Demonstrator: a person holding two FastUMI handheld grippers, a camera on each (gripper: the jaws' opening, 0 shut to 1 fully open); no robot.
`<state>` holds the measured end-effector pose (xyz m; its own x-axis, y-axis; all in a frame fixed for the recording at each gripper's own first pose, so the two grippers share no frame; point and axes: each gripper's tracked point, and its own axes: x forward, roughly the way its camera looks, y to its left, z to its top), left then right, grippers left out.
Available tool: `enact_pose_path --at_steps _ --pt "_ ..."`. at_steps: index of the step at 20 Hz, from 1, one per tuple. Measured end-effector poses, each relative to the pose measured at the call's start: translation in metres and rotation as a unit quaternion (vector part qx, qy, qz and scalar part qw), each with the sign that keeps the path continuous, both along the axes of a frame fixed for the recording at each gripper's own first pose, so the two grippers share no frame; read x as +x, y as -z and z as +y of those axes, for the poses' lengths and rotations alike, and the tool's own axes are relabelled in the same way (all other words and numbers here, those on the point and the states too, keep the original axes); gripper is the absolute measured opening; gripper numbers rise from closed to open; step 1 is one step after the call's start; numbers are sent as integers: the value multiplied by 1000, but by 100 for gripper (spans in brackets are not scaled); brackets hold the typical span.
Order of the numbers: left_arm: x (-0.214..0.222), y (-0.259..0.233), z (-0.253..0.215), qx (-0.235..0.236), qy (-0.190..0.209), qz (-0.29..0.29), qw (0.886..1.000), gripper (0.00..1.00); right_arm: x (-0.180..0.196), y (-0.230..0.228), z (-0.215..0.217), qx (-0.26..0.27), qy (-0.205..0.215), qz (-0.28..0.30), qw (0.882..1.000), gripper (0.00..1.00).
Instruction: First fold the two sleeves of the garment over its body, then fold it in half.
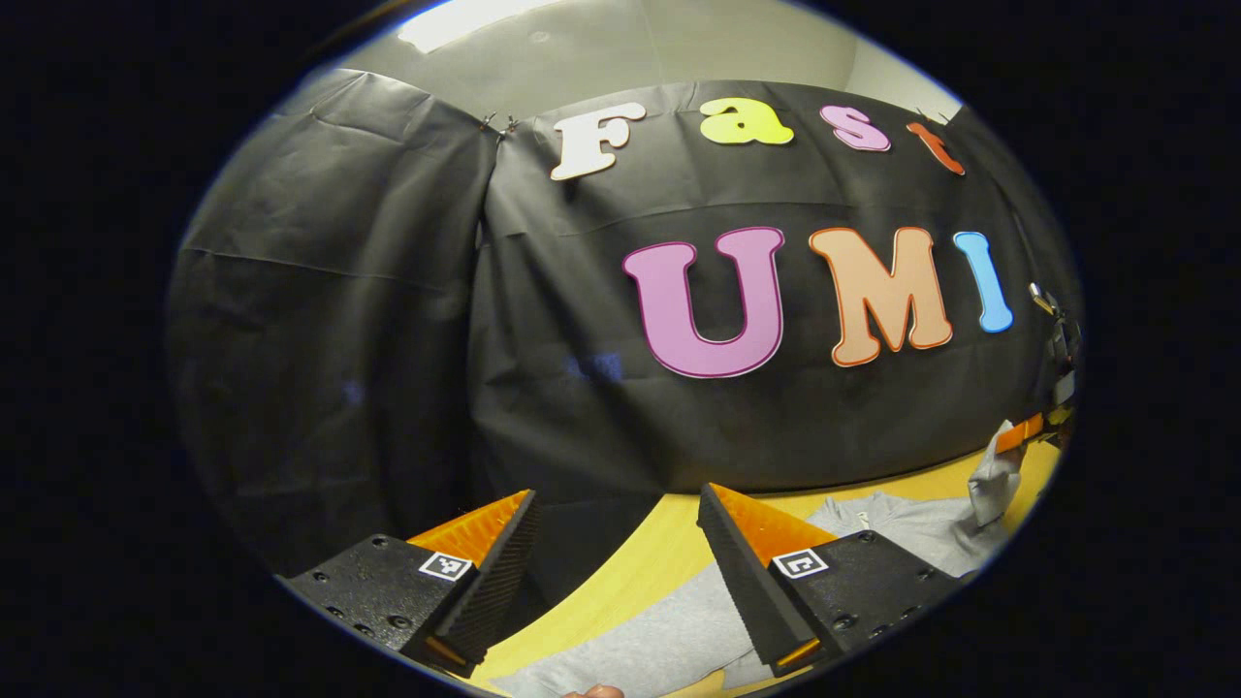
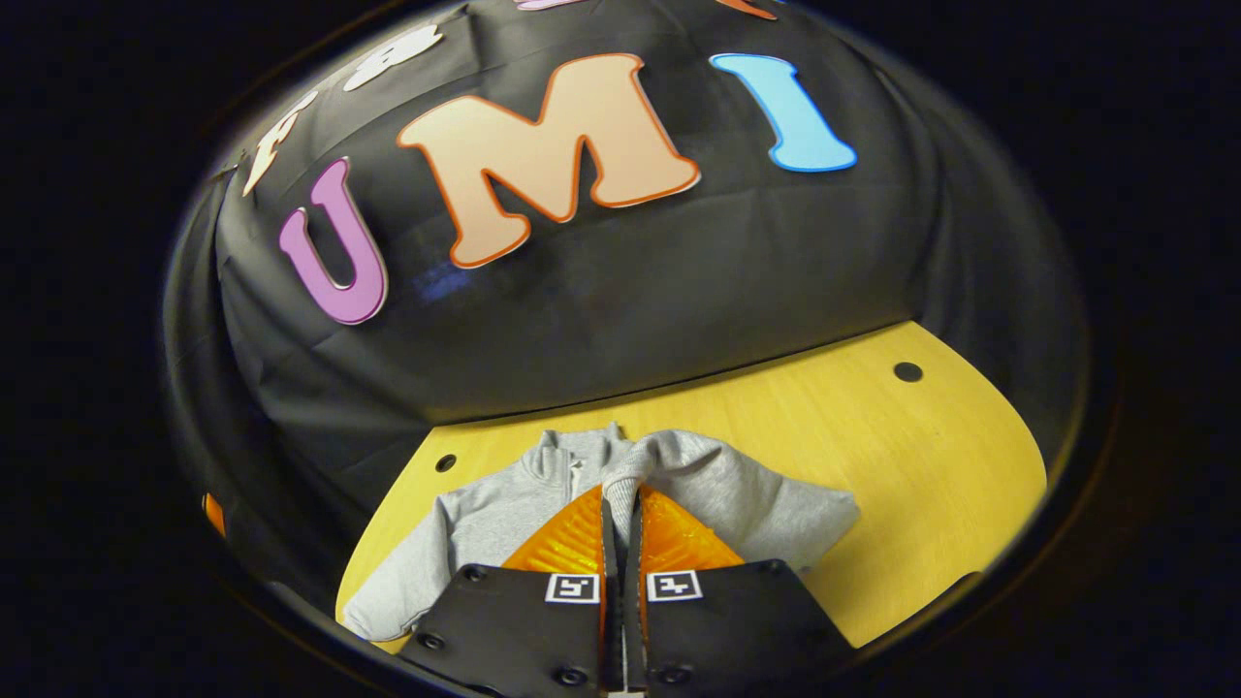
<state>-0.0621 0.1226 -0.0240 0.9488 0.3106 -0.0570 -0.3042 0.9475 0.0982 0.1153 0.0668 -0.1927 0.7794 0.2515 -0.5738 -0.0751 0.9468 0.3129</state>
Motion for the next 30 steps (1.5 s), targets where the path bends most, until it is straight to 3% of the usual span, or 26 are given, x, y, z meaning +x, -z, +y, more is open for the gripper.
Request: enact_pose_path --at_steps 7,14,21,22,23,26,27,28,30 --pt "-30 4 38 6 -54 11 998 96 11 13 86 15 -67 14 998 3" --pt "-62 9 71 13 -102 22 994 97 -5 59 162 25 -126 76 989 3" --pt "-92 16 93 20 -136 39 990 97 -21 119 206 0 -154 142 978 4" --pt "-95 18 96 21 -140 41 989 97 -24 119 209 2 -155 149 977 4" --pt "-98 19 97 21 -143 45 989 97 -24 125 215 3 -156 153 976 10" --pt "-104 33 100 15 -146 60 987 97 -27 122 231 22 -171 149 974 10" --pt "-106 39 101 13 -146 65 987 97 -31 115 235 31 -175 145 973 29" --pt "-107 45 101 11 -146 70 987 96 -30 110 238 36 -178 135 974 34" --pt "-106 58 98 6 -140 81 987 94 -25 94 234 31 -181 109 977 78"
